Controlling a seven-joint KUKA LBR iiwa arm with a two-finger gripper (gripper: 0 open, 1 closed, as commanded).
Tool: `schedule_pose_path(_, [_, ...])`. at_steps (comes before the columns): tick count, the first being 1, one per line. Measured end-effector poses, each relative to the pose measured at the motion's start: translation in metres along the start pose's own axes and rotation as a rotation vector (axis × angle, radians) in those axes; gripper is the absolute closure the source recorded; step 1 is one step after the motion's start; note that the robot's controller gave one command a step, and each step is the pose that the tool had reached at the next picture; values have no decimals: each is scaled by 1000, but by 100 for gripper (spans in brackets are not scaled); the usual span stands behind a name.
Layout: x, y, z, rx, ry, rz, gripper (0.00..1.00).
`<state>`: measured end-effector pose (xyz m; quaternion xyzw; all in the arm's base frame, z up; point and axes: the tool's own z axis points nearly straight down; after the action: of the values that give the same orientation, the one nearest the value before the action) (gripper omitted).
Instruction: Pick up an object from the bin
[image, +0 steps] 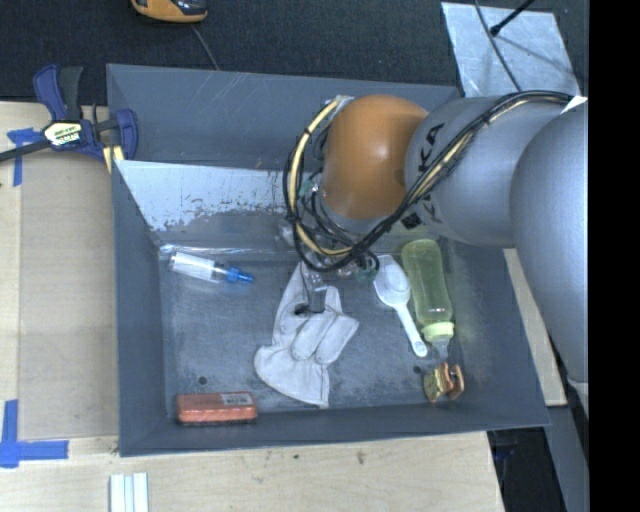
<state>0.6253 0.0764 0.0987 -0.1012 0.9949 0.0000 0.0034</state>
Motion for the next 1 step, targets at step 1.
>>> schedule_pose_path(1, [3, 3, 16, -1, 4, -93, 0])
